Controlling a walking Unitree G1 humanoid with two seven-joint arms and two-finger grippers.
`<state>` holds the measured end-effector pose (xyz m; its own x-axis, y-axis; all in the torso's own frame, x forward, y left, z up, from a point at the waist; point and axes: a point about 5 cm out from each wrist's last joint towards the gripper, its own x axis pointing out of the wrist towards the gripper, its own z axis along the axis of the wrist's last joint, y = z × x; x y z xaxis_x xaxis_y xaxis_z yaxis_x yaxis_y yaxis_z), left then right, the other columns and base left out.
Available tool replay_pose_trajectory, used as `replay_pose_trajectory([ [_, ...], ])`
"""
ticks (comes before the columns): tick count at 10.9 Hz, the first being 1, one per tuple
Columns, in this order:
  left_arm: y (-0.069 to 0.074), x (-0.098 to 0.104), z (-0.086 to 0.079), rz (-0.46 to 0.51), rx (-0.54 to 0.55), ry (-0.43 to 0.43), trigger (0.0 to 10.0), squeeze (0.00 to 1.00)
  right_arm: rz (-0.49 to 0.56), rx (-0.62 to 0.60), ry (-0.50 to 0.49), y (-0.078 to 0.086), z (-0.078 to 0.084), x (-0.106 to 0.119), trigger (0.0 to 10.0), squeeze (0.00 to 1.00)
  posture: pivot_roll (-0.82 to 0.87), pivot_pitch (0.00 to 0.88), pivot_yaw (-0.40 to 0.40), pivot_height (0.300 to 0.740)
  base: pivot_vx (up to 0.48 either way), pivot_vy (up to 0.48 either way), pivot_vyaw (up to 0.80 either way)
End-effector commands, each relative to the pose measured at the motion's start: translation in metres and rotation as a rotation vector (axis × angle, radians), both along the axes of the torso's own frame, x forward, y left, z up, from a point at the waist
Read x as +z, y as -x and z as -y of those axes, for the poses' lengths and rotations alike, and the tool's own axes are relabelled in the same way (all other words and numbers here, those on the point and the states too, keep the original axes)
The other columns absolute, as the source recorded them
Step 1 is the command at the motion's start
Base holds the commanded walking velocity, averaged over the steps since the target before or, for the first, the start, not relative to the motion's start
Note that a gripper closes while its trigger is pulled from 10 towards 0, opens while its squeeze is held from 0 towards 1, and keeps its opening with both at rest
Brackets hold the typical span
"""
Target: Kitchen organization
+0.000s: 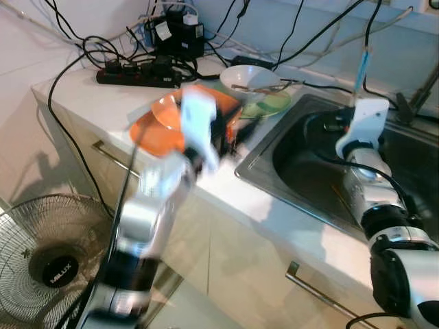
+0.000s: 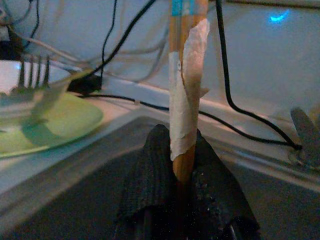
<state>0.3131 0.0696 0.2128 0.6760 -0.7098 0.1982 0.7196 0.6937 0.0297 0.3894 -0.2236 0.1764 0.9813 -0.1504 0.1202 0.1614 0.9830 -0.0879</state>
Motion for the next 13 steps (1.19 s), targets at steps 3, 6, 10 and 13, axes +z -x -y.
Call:
replay_pose_trajectory([
  [3,0.001,-0.032,-0.002,-0.111,-0.005,-0.060,10.0,0.00,-0.059,-0.009,0.021,0.002,0.001,-0.013,10.0,0.00,0.23,0.000,-0.029,0.740,0.000,0.000,0.00],
  [6,0.003,-0.053,-0.008,-0.163,0.026,-0.103,10.0,0.00,-0.147,0.007,0.027,0.008,-0.004,-0.037,10.0,0.00,0.23,0.000,-0.034,0.740,0.000,0.000,0.00],
  [10,0.006,-0.057,-0.004,-0.162,0.002,-0.121,10.0,0.00,-0.219,0.019,0.025,0.014,-0.008,-0.056,10.0,0.00,0.23,0.000,-0.034,0.740,0.000,0.000,0.00],
  [13,0.008,-0.056,-0.002,-0.156,-0.007,-0.129,10.0,0.00,-0.252,0.021,0.019,0.018,-0.008,-0.065,10.0,0.51,0.23,0.000,-0.036,0.740,0.000,0.000,0.00],
])
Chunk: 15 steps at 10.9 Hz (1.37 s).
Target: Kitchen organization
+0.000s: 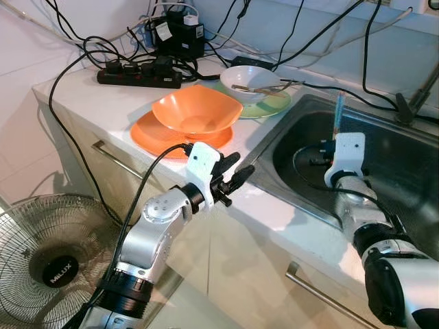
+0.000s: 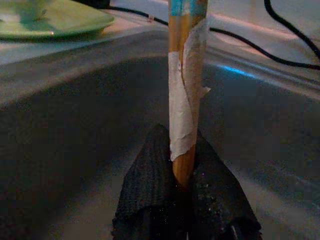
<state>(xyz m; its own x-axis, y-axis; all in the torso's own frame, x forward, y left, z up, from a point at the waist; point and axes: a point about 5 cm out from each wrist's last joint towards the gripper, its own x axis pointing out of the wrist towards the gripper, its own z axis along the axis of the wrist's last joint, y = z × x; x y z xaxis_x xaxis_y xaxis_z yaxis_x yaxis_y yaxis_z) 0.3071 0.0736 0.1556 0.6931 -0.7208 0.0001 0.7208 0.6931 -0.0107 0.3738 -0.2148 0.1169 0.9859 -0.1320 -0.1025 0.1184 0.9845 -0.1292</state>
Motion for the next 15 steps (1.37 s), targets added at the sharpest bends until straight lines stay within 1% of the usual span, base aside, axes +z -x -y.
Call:
replay_pose_trajectory([
  [1,0.002,0.001,0.002,0.011,-0.014,-0.012,10.0,0.00,-0.032,0.008,0.008,0.003,-0.001,-0.008,10.0,0.93,0.23,0.000,-0.035,0.740,0.000,0.000,0.00],
  [2,0.002,0.001,0.002,0.011,-0.016,-0.012,10.0,0.00,-0.039,0.014,0.011,0.004,-0.002,-0.009,10.0,0.92,0.23,0.000,-0.036,0.740,0.000,0.000,0.00],
  [3,0.002,0.001,0.002,0.011,-0.016,-0.012,10.0,0.00,-0.048,0.028,0.016,0.004,-0.006,-0.011,10.0,0.00,0.24,0.000,-0.038,0.740,0.000,0.000,0.00],
  [7,0.002,0.002,0.002,0.013,-0.011,-0.011,10.0,0.00,-0.045,0.035,0.015,0.002,-0.008,-0.008,10.0,0.00,0.24,0.007,-0.040,0.740,0.000,0.000,0.00],
  [8,0.001,0.004,0.002,0.025,-0.003,-0.010,10.0,0.00,-0.015,0.036,0.004,0.000,-0.008,-0.003,10.0,0.00,0.24,0.008,-0.038,0.740,0.000,0.000,0.00],
  [9,-0.002,0.009,0.001,0.082,0.035,-0.051,10.0,0.00,0.052,0.057,-0.020,-0.005,-0.013,0.009,10.0,0.00,0.23,0.009,-0.037,0.740,0.000,0.000,0.00],
  [10,-0.004,0.011,0.000,0.128,0.058,-0.098,10.0,0.00,0.094,0.084,-0.036,-0.007,-0.017,0.016,10.0,0.00,0.23,0.010,-0.038,0.740,0.000,0.000,0.00],
  [11,-0.005,0.019,0.000,0.197,0.076,-0.143,10.0,0.00,0.161,0.149,-0.072,-0.010,-0.028,0.027,10.0,0.00,0.23,0.014,-0.036,0.740,0.000,0.000,0.00],
  [12,-0.006,0.030,0.001,0.249,0.092,-0.158,10.0,0.00,0.224,0.224,-0.143,-0.012,-0.039,0.036,10.0,0.00,0.23,0.014,-0.036,0.740,0.000,0.000,0.00],
  [13,-0.008,0.045,-0.001,0.333,0.113,-0.206,10.0,0.00,0.283,0.345,-0.186,-0.010,-0.059,0.043,10.0,0.00,0.22,0.017,-0.034,0.740,0.000,0.000,0.00],
  [14,-0.009,0.049,-0.003,0.372,0.103,-0.283,10.0,0.00,0.296,0.412,-0.197,-0.006,-0.071,0.041,10.0,0.00,0.22,0.016,-0.032,0.740,0.000,0.000,0.00],
  [15,-0.010,0.052,-0.006,0.385,0.097,-0.349,10.0,0.00,0.287,0.417,-0.207,-0.005,-0.073,0.037,10.0,0.00,0.23,0.016,-0.034,0.740,0.000,0.000,0.00],
])
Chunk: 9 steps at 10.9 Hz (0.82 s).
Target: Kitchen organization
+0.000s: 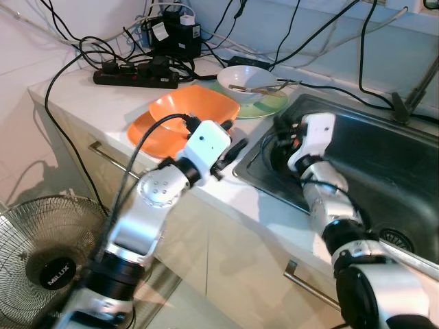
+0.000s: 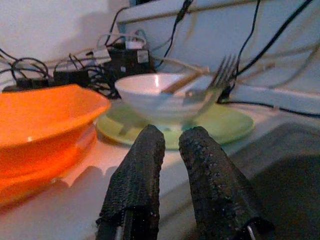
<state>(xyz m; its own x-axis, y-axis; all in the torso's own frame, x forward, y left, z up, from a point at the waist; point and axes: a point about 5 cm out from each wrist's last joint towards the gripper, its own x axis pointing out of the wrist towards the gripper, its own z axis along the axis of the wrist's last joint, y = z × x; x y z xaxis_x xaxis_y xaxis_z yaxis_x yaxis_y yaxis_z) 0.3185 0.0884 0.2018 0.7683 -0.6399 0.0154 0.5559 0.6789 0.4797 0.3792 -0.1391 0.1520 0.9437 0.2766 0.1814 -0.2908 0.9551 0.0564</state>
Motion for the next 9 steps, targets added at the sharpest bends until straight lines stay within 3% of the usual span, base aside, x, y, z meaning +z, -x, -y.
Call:
replay_pose_trajectory([
  [1,0.003,0.011,0.001,0.030,-0.028,-0.044,10.0,0.00,0.005,-0.001,-0.012,0.001,0.003,0.000,10.0,0.00,0.23,0.015,-0.034,0.740,0.000,0.000,0.00],
  [2,0.006,0.013,-0.008,0.041,-0.028,-0.126,10.0,0.00,0.000,0.014,-0.017,0.002,0.002,-0.001,10.0,0.00,0.24,0.017,-0.036,0.740,0.000,0.000,0.00],
  [3,0.006,0.017,-0.019,0.056,0.002,-0.157,10.0,0.00,-0.003,0.023,-0.021,0.003,0.001,-0.002,10.0,0.00,0.24,0.017,-0.036,0.740,0.000,0.000,0.00],
  [7,0.000,0.022,-0.042,0.042,0.085,-0.196,10.0,0.00,-0.013,0.041,-0.023,0.004,-0.002,-0.004,10.0,0.00,0.24,0.017,-0.036,0.740,0.000,0.000,0.00],
  [8,-0.002,0.022,-0.046,0.036,0.104,-0.165,10.0,1.00,-0.014,0.042,-0.022,0.005,-0.002,-0.004,10.0,0.00,0.24,0.017,-0.036,0.740,0.000,0.000,0.00],
  [9,-0.004,0.022,-0.048,0.038,0.131,-0.163,10.0,1.00,-0.015,0.040,-0.019,0.005,-0.002,-0.005,10.0,0.00,0.24,0.017,-0.037,0.740,0.000,0.000,0.00],
])
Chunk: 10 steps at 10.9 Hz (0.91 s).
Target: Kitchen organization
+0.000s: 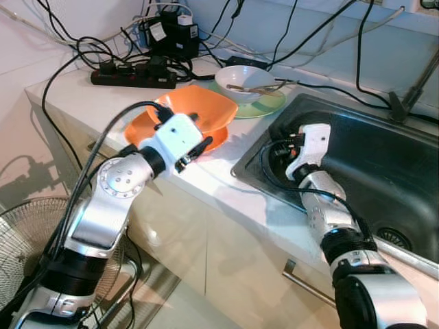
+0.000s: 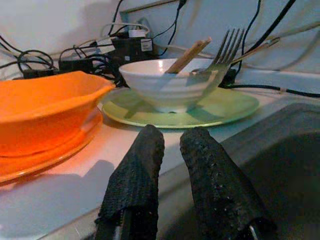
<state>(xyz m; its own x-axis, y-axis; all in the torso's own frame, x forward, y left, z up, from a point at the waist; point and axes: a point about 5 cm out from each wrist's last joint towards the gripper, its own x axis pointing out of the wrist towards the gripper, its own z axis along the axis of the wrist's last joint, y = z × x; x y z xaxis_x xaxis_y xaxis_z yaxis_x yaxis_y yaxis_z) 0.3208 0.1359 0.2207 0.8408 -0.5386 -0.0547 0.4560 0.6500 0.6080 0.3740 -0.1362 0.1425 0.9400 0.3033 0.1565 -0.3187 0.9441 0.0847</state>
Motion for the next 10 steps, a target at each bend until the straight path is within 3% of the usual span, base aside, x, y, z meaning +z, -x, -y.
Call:
replay_pose_trajectory([
  [1,-0.005,0.004,-0.003,0.006,0.026,-0.005,10.0,1.00,0.014,0.007,0.002,-0.001,0.001,0.005,10.0,0.00,0.24,0.017,-0.037,0.740,0.000,0.000,0.00],
  [3,-0.007,0.005,-0.007,0.008,0.033,-0.009,10.0,0.96,0.011,0.006,0.005,0.000,0.001,0.004,10.0,0.00,0.24,0.015,-0.036,0.740,0.000,0.000,0.00],
  [4,-0.008,0.003,-0.012,-0.001,0.039,-0.026,10.0,0.00,0.010,0.005,0.006,-0.001,0.001,0.004,10.0,0.00,0.24,0.010,-0.033,0.740,0.000,0.000,0.00],
  [7,-0.013,-0.008,-0.025,-0.071,0.046,-0.176,10.0,0.00,0.010,0.008,0.007,-0.001,-0.001,0.004,10.0,0.00,0.24,0.003,-0.030,0.740,0.000,0.000,0.00],
  [10,-0.025,-0.007,-0.028,-0.004,0.111,-0.283,10.0,0.00,0.013,0.007,0.005,0.000,-0.002,0.004,10.0,0.00,0.23,0.000,-0.025,0.740,0.000,0.000,0.00],
])
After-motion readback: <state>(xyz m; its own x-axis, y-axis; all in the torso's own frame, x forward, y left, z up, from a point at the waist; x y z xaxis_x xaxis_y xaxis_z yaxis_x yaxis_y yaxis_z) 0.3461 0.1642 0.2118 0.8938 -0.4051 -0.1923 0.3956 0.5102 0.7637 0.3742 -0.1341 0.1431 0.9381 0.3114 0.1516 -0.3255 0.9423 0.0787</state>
